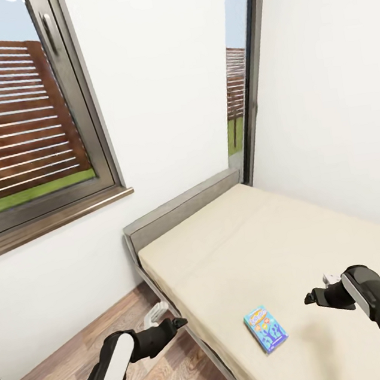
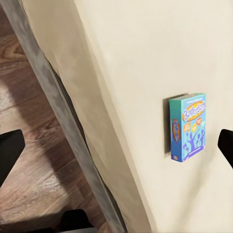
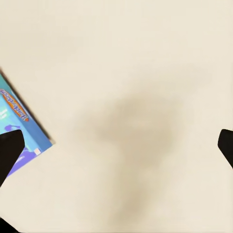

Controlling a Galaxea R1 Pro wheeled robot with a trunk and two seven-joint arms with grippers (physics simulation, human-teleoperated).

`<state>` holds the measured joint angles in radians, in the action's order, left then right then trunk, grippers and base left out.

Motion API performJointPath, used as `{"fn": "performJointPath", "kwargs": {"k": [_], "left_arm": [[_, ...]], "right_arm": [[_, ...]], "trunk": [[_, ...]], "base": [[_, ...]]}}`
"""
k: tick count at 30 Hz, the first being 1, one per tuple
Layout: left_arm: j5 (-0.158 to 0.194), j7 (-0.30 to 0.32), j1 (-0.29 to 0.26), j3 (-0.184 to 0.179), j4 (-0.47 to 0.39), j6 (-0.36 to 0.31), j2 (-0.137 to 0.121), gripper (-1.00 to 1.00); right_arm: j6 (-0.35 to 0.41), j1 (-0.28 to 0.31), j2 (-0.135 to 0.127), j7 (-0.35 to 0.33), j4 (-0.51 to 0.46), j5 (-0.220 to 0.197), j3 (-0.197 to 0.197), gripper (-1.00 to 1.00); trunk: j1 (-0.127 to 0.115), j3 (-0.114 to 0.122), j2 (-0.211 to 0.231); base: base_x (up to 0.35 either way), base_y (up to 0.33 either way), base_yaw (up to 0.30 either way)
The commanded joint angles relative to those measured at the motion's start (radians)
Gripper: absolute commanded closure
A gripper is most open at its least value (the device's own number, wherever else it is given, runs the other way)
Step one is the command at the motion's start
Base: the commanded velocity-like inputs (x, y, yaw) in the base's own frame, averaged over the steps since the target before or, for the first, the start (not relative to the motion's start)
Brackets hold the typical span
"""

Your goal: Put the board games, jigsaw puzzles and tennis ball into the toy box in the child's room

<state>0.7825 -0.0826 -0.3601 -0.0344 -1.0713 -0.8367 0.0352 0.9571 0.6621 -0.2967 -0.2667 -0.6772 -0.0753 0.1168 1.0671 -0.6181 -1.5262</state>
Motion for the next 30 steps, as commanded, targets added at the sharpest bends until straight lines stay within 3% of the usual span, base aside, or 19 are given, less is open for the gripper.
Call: {"fn": "performJointPath", "kwargs": {"k": [1, 12, 18, 30], "left_arm": [[0.010, -0.009, 0.000, 0.003, 0.000, -0.003, -0.001, -1.00], [0.010, -0.009, 0.000, 0.027, 0.006, -0.004, -0.003, -1.00], [0.009, -0.012, -0.001, 0.030, 0.028, -0.004, -0.003, -1.00], [0.011, -0.058, -0.008, 0.031, 0.071, -0.003, -0.001, -1.00]], "right_arm": [[0.005, 0.001, 0.000, 0.003, -0.001, -0.007, 0.001, -1.00], [0.009, -0.001, -0.001, 0.003, -0.001, -0.005, -0.001, -1.00], [0.050, 0.000, -0.001, 0.003, -0.001, -0.004, 0.000, -1.00], [0.081, 0.007, 0.006, -0.003, -0.008, -0.006, 0.000, -1.00]], "trunk": [[0.004, -0.004, -0.008], [0.046, -0.038, -0.085], [0.069, -0.057, -0.127], [0.115, -0.094, -0.211]], "base": [[0.000, 0.000, -0.031], [0.000, 0.000, -0.010], [0.000, 0.000, -0.002], [0.000, 0.000, 0.000]]}}
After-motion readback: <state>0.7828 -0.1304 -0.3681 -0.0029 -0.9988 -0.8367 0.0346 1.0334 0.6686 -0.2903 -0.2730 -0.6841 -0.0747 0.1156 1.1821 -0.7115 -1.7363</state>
